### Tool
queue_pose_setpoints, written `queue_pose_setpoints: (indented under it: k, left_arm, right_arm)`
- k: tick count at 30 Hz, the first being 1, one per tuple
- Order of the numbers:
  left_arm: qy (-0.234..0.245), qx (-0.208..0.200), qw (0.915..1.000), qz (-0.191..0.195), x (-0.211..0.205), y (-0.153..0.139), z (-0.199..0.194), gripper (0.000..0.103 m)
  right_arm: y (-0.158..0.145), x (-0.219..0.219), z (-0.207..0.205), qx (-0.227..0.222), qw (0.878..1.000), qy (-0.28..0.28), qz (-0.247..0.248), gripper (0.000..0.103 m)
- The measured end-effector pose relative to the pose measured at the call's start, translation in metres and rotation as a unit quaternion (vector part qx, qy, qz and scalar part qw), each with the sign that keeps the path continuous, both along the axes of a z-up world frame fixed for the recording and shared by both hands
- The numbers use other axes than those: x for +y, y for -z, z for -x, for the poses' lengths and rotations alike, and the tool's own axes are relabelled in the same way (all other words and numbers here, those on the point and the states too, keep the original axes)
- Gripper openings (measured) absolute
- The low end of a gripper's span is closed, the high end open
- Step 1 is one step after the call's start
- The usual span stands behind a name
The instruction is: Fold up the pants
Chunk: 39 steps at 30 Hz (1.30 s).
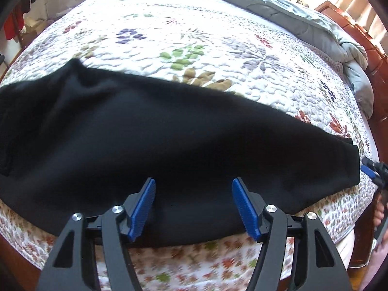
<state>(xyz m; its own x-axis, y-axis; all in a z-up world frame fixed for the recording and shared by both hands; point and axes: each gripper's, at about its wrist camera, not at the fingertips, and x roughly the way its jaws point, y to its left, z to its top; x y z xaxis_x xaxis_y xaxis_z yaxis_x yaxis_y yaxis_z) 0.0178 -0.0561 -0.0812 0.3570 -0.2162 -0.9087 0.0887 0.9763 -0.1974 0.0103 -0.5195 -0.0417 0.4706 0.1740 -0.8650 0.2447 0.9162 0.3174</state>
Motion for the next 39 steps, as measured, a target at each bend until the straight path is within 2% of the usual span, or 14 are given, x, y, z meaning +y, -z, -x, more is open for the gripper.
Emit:
queue_pose_setpoints:
  k: [3,5,6,7,13,16,17,20,21,23,27,29,35,39]
  left_arm:
    - [0.012,-0.004,0.9999,-0.001,-0.018,-0.001,-0.009,0.066]
    - [0.023,-0.009,0.9997,-0.005,-0.030,-0.002,-0.013,0.068]
    - [0.029,-0.009,0.9995,-0.010,-0.037,-0.001,-0.015,0.068]
    - [0.031,-0.008,0.9994,-0.014,-0.042,0.000,-0.017,0.070]
    - [0.033,-0.016,0.9988,-0.032,-0.059,0.008,-0.020,0.071]
    - [0.034,-0.016,0.9977,-0.056,-0.067,0.018,-0.021,0.072]
    - [0.036,-0.017,0.9972,-0.064,-0.069,0.020,-0.021,0.073]
    - [0.053,-0.026,0.9945,-0.086,-0.076,0.019,-0.016,0.074]
    - [0.055,-0.027,0.9947,-0.082,-0.076,0.017,-0.015,0.074]
    - [0.052,-0.023,0.9961,-0.067,-0.075,0.014,-0.012,0.074]
    - [0.043,-0.012,0.9986,-0.028,-0.080,0.010,-0.005,0.074]
    - [0.047,-0.010,0.9986,-0.022,-0.086,0.010,-0.002,0.075]
    - [0.059,-0.007,0.9980,-0.023,-0.093,0.011,0.008,0.076]
    - [0.040,-0.005,0.9990,-0.020,-0.078,0.010,0.009,0.078]
  right_arm:
    - [0.012,-0.009,-0.025,0.010,1.000,-0.013,0.000,0.064]
    - [0.019,-0.014,-0.034,0.009,1.000,-0.023,-0.007,0.037]
    - [0.018,-0.014,-0.034,0.006,1.000,-0.025,-0.003,0.030]
    - [0.017,-0.013,-0.036,0.001,1.000,-0.028,0.006,0.009]
    - [-0.012,-0.024,-0.032,-0.052,0.998,-0.031,-0.009,0.005]
    - [0.009,-0.029,-0.044,-0.012,1.000,-0.024,-0.002,0.007]
    - [0.020,-0.030,-0.046,0.002,1.000,-0.022,-0.002,0.013]
    - [0.022,-0.033,-0.036,0.001,1.000,-0.006,-0.016,0.022]
    - [0.015,-0.033,-0.027,-0.008,1.000,0.000,-0.019,0.025]
    - [0.003,-0.030,-0.009,-0.013,1.000,0.007,-0.014,0.042]
    - [-0.008,-0.016,0.028,0.004,0.999,0.015,-0.028,0.051]
    - [-0.002,-0.008,0.043,0.017,0.998,0.019,-0.058,0.059]
    - [0.040,-0.011,0.051,0.029,0.982,0.071,-0.173,0.065]
    - [0.053,-0.012,0.036,0.016,0.976,0.090,-0.199,0.066]
